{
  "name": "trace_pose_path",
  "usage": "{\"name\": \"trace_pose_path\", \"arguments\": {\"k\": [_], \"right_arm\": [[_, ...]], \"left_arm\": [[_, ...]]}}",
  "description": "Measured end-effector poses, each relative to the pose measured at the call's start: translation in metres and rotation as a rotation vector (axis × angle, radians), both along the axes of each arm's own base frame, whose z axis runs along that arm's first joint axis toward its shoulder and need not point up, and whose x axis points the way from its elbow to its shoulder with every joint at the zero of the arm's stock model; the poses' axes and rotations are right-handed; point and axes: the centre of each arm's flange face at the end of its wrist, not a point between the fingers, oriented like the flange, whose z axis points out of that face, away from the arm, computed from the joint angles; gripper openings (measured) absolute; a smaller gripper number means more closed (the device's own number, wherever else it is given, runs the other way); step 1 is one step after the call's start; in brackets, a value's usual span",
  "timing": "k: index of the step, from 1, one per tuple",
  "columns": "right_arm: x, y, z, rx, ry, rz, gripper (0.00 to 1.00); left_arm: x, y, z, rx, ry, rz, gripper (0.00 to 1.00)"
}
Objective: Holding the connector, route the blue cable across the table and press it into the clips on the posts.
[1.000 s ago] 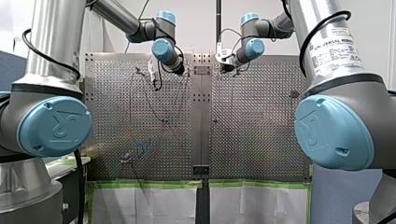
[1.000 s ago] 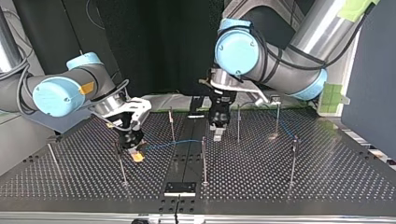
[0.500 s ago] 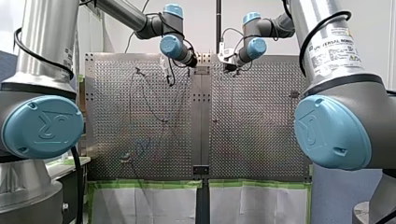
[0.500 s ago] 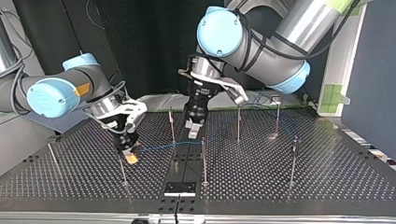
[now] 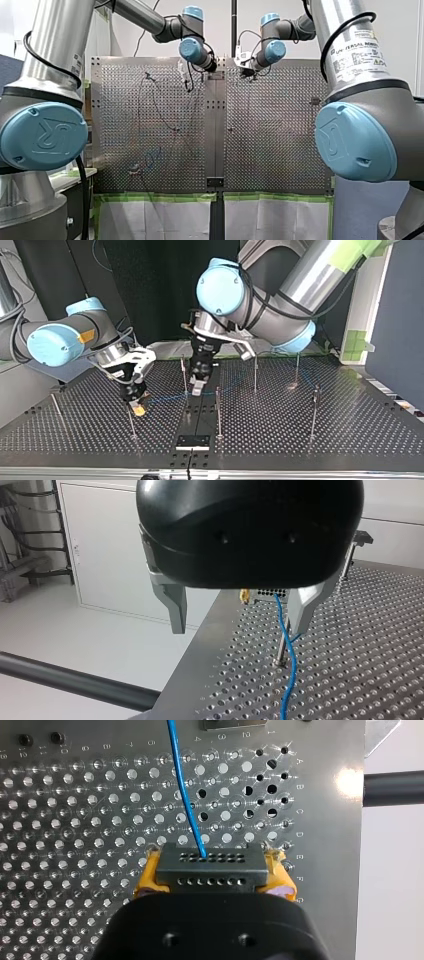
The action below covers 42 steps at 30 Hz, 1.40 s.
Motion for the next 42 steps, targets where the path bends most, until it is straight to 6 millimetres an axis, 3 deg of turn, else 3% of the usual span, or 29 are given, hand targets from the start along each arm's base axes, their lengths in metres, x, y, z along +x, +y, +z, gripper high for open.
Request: {"name": "trace_pose_path", "arguments": {"k": [20,33,42], "right_arm": [[0.000,0.000,0.000,0.001,-0.003,0.000,0.00],[0.000,0.000,0.000,0.003,-0.004,0.000,0.00],[-0.001,-0.001,0.000,0.002,-0.004,0.001,0.00]], "left_arm": [[0.018,-0.026,-0.005,0.091,0.015,0.091,1.00],[0.045,-0.053,-0.020,0.097,0.022,0.116,1.00],[0.074,-0.057,-0.041,0.100,0.037,0.145,1.00]]}}
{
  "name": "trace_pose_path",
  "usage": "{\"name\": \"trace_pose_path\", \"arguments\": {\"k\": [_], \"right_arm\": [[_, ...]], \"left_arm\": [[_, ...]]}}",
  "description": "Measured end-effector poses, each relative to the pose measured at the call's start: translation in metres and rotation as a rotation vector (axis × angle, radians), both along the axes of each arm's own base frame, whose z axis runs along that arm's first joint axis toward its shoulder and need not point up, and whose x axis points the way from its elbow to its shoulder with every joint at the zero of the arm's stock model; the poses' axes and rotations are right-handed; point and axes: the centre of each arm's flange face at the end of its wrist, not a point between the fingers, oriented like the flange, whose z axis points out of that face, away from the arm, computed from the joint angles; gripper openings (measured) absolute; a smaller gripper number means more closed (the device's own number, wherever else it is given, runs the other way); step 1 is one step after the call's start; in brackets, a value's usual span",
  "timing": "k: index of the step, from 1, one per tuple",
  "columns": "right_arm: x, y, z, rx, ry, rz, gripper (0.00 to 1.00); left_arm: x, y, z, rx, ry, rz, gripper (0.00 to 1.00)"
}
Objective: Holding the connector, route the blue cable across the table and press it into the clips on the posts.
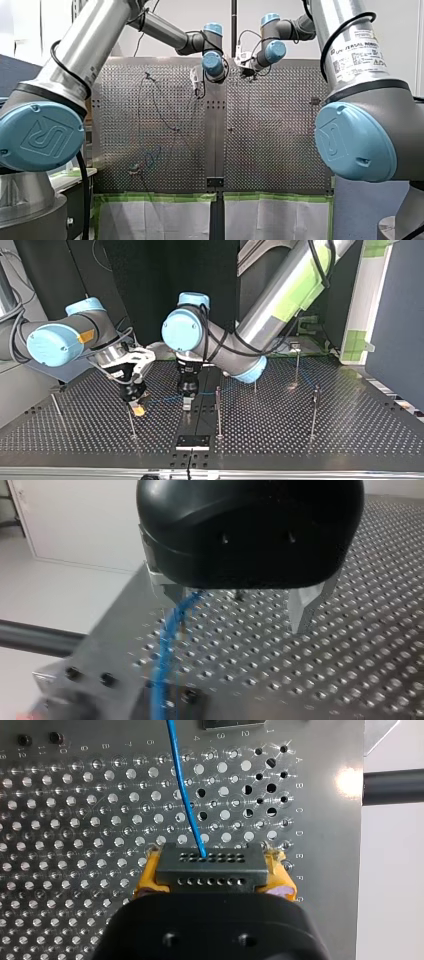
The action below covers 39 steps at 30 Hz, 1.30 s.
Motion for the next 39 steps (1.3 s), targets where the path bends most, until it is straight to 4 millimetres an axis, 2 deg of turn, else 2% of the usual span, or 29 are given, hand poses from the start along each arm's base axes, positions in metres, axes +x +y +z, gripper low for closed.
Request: {"name": "trace_pose_path", "arguments": {"k": [4,10,11,12,13,14,15,16,17,18,19,20,30,39], "right_arm": [[0.000,0.000,0.000,0.000,0.000,0.001,0.00],[0.000,0.000,0.000,0.000,0.000,0.002,0.00],[0.000,0.000,0.000,0.000,0.000,0.002,0.00],[0.000,0.000,0.000,0.001,0.000,0.002,0.00],[0.000,0.000,0.000,0.001,0.000,0.002,0.00],[0.000,0.000,0.000,0.001,0.000,0.002,0.00],[0.000,0.000,0.000,0.001,0.000,0.002,0.00],[0.000,0.000,0.000,0.001,0.000,0.002,0.00],[0.000,0.000,0.000,0.001,0.000,0.002,0.00],[0.000,0.001,0.000,0.001,0.000,0.002,0.00],[0.001,0.001,0.000,0.001,0.001,0.003,0.00],[0.001,0.001,0.000,0.001,0.000,0.003,0.00],[0.003,0.004,-0.005,0.013,0.006,0.008,0.00],[0.000,0.013,-0.034,0.065,0.037,0.011,0.00]], "left_arm": [[0.005,-0.002,-0.012,0.009,0.015,0.004,1.00],[0.004,-0.003,-0.016,0.013,0.022,0.009,1.00],[0.004,-0.004,-0.016,0.013,0.022,0.010,0.90],[0.003,-0.005,-0.016,0.014,0.022,0.010,0.90],[0.002,-0.005,-0.016,0.015,0.022,0.010,0.72],[0.001,-0.006,-0.016,0.016,0.022,0.009,0.60],[0.001,-0.007,-0.015,0.018,0.022,0.010,0.60],[0.000,-0.007,-0.015,0.019,0.022,0.012,0.40],[-0.001,-0.007,-0.016,0.021,0.022,0.015,0.26],[-0.001,-0.007,-0.016,0.022,0.022,0.020,0.26],[-0.002,-0.007,-0.016,0.023,0.021,0.025,0.06],[-0.002,-0.007,-0.016,0.024,0.022,0.031,0.00],[-0.014,-0.005,-0.023,0.030,0.059,0.097,0.00],[-0.031,-0.009,-0.050,0.036,0.079,0.093,0.00]]}}
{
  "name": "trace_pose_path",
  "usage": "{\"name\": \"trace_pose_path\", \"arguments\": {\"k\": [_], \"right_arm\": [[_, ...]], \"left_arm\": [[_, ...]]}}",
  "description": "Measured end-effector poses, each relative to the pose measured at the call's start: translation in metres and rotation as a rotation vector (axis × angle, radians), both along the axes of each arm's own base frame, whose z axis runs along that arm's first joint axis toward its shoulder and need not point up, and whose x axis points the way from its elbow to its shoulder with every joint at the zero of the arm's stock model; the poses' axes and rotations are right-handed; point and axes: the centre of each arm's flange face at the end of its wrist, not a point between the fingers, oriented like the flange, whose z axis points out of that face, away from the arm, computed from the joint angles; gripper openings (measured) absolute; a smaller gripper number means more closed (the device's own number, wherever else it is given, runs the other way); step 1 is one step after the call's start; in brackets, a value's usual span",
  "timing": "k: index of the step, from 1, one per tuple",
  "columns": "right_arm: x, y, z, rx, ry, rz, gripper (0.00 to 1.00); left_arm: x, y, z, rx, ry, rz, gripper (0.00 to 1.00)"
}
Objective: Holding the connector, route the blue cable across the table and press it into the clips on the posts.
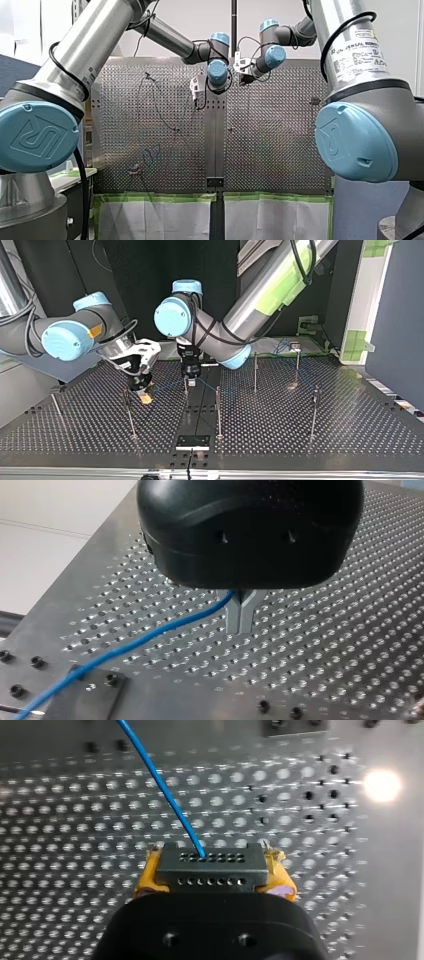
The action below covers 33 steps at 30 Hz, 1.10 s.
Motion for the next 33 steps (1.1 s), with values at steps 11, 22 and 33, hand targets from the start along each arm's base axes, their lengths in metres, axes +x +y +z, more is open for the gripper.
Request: {"name": "trace_pose_path", "arguments": {"k": [11,22,33], "right_arm": [[-0.009,0.013,-0.035,0.053,0.048,-0.011,0.00],[-0.018,0.021,-0.070,0.092,0.053,-0.040,0.00],[-0.020,0.031,-0.104,0.122,0.021,-0.056,0.00]], "left_arm": [[-0.020,-0.007,-0.035,-0.014,0.018,-0.032,0.00],[-0.024,0.001,-0.071,-0.033,0.023,-0.055,0.00],[-0.028,0.014,-0.106,-0.042,0.028,-0.083,0.00]]}}
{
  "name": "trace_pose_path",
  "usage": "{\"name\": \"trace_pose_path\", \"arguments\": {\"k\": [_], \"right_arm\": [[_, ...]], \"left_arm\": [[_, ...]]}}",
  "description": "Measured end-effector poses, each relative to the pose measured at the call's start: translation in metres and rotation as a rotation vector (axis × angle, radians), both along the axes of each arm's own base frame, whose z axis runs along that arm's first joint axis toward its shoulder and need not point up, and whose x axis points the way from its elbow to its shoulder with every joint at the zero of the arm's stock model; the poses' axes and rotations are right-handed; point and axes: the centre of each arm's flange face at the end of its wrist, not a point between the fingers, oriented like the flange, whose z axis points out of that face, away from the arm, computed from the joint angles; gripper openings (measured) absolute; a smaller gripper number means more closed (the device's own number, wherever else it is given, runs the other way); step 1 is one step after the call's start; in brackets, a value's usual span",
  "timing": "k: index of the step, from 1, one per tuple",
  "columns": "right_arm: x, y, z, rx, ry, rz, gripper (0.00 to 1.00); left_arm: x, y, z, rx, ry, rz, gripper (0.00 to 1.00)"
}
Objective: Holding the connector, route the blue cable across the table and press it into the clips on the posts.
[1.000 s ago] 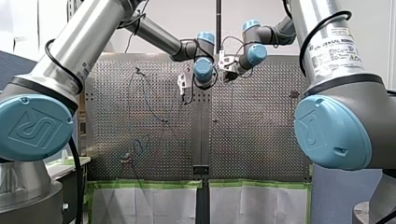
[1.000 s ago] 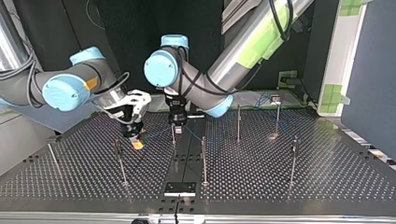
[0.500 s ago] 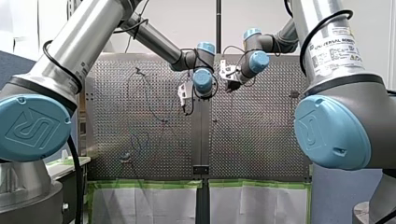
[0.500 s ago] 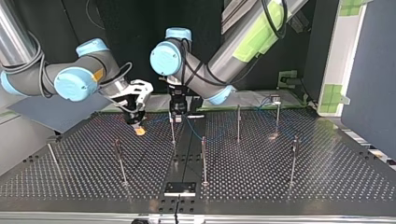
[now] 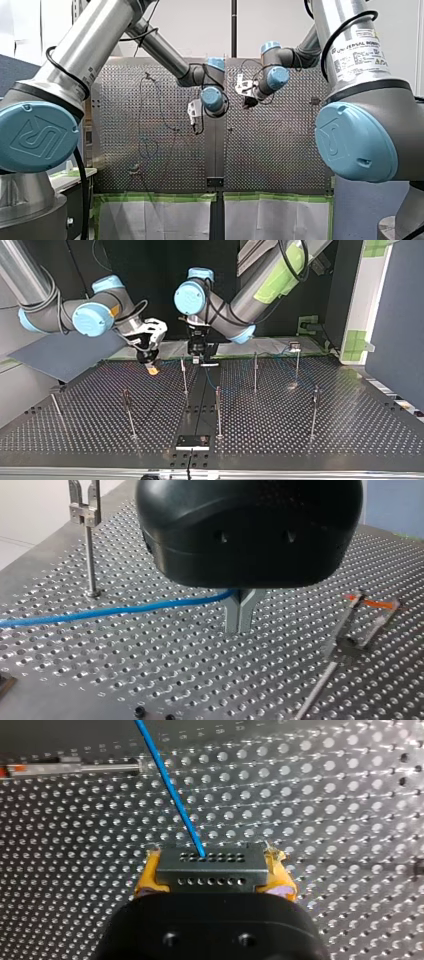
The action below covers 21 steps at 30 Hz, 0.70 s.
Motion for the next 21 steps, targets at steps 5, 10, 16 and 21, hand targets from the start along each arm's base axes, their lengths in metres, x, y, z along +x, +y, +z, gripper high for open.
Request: {"name": "trace_pose_path", "arguments": {"k": [5,10,16,21], "right_arm": [[-0.005,0.003,-0.017,-0.004,0.008,-0.011,0.00],[-0.014,0.010,-0.038,0.007,0.042,-0.030,0.00],[-0.022,0.018,-0.062,0.036,0.057,-0.038,0.00],[-0.023,0.018,-0.081,0.060,0.072,-0.037,0.00]], "left_arm": [[-0.002,0.006,-0.014,0.000,0.002,-0.008,0.00],[-0.007,0.011,-0.030,-0.002,0.004,-0.034,0.00],[-0.014,0.018,-0.056,0.004,0.021,-0.062,0.00],[-0.018,0.021,-0.093,0.022,0.062,-0.096,0.00]]}}
